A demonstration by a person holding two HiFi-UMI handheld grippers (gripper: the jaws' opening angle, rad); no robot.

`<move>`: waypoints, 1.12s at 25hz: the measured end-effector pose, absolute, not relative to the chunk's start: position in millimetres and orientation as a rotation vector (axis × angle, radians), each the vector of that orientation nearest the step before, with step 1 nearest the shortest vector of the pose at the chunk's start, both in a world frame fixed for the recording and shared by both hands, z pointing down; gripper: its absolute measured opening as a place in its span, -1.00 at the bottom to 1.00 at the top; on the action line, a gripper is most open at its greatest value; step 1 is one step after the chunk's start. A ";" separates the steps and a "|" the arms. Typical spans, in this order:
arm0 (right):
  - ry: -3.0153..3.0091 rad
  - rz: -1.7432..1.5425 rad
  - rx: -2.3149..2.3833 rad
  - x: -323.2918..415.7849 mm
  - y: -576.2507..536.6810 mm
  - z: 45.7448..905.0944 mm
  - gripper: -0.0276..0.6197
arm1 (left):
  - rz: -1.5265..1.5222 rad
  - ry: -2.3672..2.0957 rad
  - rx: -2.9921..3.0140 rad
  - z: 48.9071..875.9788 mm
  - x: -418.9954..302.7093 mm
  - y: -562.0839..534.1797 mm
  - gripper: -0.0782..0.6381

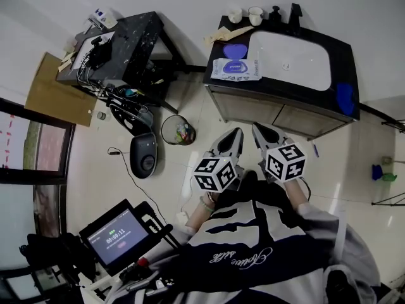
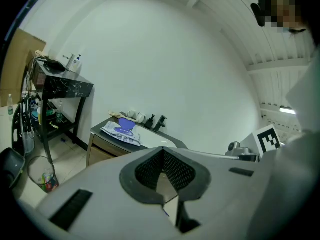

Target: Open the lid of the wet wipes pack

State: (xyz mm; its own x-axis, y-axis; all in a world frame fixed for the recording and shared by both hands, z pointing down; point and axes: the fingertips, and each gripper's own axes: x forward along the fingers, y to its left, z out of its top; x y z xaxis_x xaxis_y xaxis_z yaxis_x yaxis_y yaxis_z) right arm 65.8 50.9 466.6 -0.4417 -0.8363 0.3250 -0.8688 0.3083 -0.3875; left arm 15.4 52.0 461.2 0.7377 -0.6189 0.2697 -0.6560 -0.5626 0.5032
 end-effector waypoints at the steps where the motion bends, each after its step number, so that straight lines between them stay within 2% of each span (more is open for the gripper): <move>1: -2.498 0.798 1.617 63.4 52.0 465.0 -0.92 | 0.081 -0.964 2.349 460.9 14.3 52.7 -0.79; 28: -2.521 0.817 1.614 39.9 39.3 450.2 -0.92 | 0.123 -0.936 2.389 454.2 0.2 35.1 -0.79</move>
State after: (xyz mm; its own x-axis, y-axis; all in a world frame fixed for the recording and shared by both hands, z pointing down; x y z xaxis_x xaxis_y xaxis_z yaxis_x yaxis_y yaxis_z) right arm 39.9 39.3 450.2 -0.4583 -0.8348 0.3052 -0.8551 0.3205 -0.4075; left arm 0.2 35.1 454.2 0.7514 -0.5979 0.2792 -0.6496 -0.5959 0.4722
